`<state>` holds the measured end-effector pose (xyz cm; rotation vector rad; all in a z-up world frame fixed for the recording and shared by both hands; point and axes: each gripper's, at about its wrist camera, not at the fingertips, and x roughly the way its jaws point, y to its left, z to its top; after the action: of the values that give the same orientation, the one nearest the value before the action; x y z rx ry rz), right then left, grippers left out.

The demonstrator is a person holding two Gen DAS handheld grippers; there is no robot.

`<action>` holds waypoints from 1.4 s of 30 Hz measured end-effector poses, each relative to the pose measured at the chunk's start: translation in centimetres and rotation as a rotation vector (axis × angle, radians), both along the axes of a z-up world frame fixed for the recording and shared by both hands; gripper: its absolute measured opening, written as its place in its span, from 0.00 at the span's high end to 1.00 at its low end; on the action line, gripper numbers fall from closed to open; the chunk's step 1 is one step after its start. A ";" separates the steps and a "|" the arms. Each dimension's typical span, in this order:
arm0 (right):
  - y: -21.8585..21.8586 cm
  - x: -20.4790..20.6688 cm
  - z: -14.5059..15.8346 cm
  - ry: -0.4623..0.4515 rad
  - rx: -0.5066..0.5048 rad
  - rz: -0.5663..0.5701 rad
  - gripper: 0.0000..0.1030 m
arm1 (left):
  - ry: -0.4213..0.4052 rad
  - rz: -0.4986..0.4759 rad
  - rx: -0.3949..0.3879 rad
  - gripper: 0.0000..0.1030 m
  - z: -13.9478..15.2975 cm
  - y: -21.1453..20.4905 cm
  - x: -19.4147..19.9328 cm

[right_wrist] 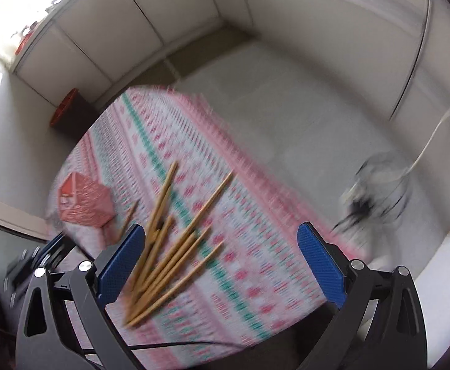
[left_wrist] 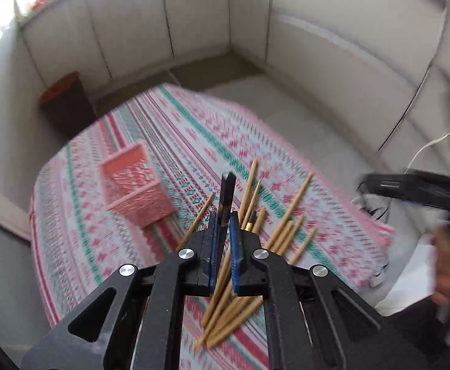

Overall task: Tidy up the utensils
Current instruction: 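Lift the paintbrush with the left tool while the right tool grasps a bamboo chopstick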

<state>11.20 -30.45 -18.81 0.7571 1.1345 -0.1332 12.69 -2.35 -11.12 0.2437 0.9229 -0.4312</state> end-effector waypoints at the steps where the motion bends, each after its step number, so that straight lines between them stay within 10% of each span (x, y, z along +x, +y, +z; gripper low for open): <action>1: -0.3 0.2 -0.9 0.019 0.060 -0.010 0.07 | -0.015 0.005 -0.020 0.94 1.1 0.3 -0.9; 3: -0.9 0.9 -2.8 0.071 0.160 -0.044 0.07 | -0.053 0.013 -0.081 0.94 3.2 2.0 -2.7; 10: 1.3 3.6 -2.3 0.049 0.054 -0.030 0.08 | -0.200 0.055 -0.229 0.95 9.3 4.8 -6.5; 18: 5.2 11.3 -3.3 0.019 0.017 0.104 0.34 | -0.295 0.101 -0.298 0.96 13.0 7.1 -7.2; 23: 7.3 14.8 -5.6 0.081 -0.082 0.149 0.44 | -0.306 0.129 -0.311 0.97 13.0 8.1 -6.7; 30: 9.8 17.8 -9.2 0.187 -0.152 0.203 0.86 | -0.296 0.116 -0.330 0.97 12.8 8.6 -6.1; 42: 6.4 15.5 -3.7 0.026 -0.028 0.214 0.92 | -0.086 0.100 -0.255 0.96 7.3 6.4 -2.1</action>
<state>26.70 -24.02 -22.47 0.6062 1.2286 0.0203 10.61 4.01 -3.81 -0.0164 0.7829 -0.4376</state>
